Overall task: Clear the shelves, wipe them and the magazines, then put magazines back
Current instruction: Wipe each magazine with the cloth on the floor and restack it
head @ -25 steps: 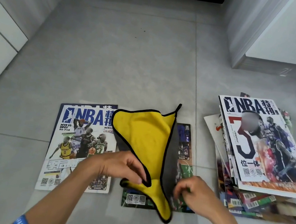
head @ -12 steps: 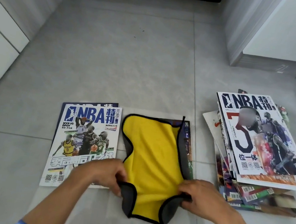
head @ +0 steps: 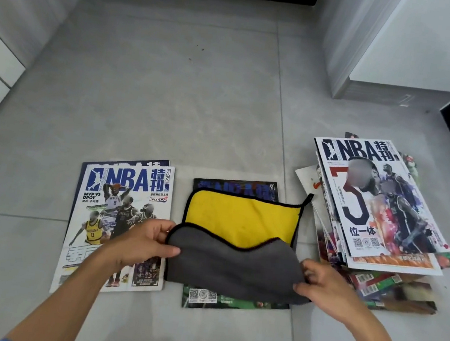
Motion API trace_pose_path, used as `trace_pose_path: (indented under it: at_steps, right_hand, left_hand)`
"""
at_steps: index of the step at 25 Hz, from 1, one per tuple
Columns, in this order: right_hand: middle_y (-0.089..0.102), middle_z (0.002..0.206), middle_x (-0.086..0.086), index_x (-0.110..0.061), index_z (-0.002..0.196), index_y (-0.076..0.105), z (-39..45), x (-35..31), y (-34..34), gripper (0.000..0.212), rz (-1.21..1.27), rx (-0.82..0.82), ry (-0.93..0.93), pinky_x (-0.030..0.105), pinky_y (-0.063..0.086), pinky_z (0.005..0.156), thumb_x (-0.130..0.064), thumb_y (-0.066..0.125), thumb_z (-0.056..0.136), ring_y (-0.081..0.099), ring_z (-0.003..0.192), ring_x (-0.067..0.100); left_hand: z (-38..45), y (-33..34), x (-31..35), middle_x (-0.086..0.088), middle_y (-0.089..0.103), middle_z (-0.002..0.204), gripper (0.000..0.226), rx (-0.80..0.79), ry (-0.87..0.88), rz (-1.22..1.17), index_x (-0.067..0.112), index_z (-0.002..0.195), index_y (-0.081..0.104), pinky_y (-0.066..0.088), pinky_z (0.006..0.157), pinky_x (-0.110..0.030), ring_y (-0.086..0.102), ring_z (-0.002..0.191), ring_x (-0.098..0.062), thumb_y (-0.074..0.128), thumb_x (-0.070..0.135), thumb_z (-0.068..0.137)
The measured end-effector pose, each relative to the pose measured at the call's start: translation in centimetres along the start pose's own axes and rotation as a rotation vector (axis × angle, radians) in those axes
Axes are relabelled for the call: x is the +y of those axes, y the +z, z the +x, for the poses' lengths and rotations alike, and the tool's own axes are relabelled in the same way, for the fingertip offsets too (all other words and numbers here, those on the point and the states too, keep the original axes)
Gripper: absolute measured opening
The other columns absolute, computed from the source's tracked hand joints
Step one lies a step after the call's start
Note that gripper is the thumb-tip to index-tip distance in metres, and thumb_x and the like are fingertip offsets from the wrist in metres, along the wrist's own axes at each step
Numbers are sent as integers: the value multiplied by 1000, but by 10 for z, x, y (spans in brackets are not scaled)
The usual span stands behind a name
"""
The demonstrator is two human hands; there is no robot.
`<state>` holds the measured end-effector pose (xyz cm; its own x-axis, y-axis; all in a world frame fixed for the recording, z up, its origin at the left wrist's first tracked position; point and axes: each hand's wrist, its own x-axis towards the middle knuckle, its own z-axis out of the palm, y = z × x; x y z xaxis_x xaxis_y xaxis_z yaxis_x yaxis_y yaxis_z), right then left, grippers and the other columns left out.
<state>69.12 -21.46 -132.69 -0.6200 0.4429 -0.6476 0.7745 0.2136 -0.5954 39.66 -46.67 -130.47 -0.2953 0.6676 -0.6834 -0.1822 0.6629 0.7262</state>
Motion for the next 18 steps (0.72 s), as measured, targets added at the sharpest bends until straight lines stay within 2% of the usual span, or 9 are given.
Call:
trace_pose_path:
  at_steps: [1,3,6,9,11,13,16,18]
  right_hand:
    - [59,62,-9,-18,70,57,-1,1,3,22,-25,-24,16,33,39,62,-29,75,76,56,61,9]
    - [54,57,-11,-18,68,56,-6,-2,10,29,1,16,12,30,34,59,-33,78,80,50,57,6]
    - [46,56,-4,-9,68,53,-10,-10,19,29,249,241,-48,30,32,61,-15,73,88,42,56,10]
    - [40,66,3,-11,69,46,-11,-14,26,29,521,276,30,34,27,65,-3,65,89,38,67,17]
    - [40,65,3,-11,68,44,-11,-11,30,32,523,333,124,34,26,64,-11,67,91,39,66,17]
    - [37,58,1,-10,63,42,-15,-9,34,36,472,424,133,34,25,60,-8,68,90,36,61,16]
    - [43,60,4,-7,65,43,-21,-6,40,30,340,552,96,34,32,56,1,66,83,38,58,18]
    - [47,63,6,-7,68,45,-27,-3,46,25,327,610,100,34,34,57,0,66,81,41,59,18]
  left_hand:
    - [1,7,-2,-7,76,102,34,18,5,-21,15,114,67,56,90,-34,71,101,-22,68,-4,86]
    - [4,23,-7,-3,77,99,29,39,17,-46,17,113,66,57,82,-27,72,97,-19,64,-2,90]
    - [10,42,-12,1,77,94,20,107,22,-69,12,110,66,55,71,-18,72,94,-15,54,1,98]
    - [15,48,-9,6,76,96,16,160,13,-16,19,108,65,55,80,-24,71,96,-13,53,12,100]
    - [18,46,-9,5,74,98,12,184,-15,75,25,103,65,54,89,-32,70,95,-13,56,18,100]
    - [20,44,-10,0,74,97,11,194,-47,140,24,101,65,54,91,-38,71,92,-15,57,17,98]
    - [22,41,-14,1,72,83,7,307,-11,338,21,92,60,56,75,-35,70,78,-15,62,14,94]
    - [19,45,-15,4,73,80,11,293,25,307,20,91,58,54,68,-29,71,77,-12,65,12,92]
